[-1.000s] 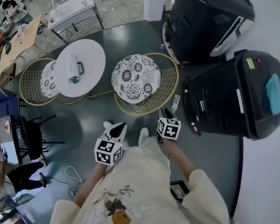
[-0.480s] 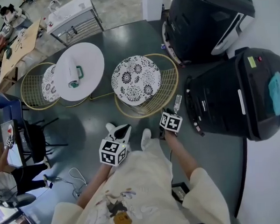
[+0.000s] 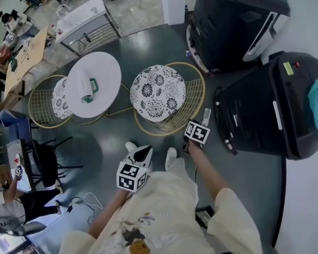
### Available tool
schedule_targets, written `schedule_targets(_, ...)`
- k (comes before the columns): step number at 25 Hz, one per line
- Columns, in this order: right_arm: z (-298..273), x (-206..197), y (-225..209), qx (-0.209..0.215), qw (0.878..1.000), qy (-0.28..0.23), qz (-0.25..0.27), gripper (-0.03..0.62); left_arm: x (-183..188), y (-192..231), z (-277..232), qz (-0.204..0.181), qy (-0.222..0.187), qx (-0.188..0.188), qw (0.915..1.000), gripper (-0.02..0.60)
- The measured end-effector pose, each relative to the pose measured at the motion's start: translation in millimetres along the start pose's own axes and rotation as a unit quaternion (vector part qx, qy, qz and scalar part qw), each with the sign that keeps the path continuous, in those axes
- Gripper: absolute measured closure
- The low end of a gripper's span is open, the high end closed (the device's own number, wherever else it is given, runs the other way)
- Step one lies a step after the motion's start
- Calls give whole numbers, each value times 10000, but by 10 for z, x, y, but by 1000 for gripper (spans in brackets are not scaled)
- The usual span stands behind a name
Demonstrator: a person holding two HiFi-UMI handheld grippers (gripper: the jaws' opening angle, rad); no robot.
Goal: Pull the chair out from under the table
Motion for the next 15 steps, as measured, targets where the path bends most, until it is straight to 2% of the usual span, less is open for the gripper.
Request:
schedule_targets(7,-113,-16,1,-127,9996,58,-253,503,-47,76,9,76,45,46,10000,580)
schedule_targets(12,-166,-50,-27,50,9986,13,-526,503,-72,103,4,111,62,42,9999,580)
schedule_targets(15,-163,-57,-42,98,9957,-34,-922,519,-74,72,-9,76,83,3,9999,580)
Point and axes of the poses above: the fingertips, and each gripper's own axes: z backward along the fingers, y to its left, x out of its top, the point moved 6 cm from there along z, backward along the fingers, and after that the axes turned 1 degree about -x, right-handed, at the moved point
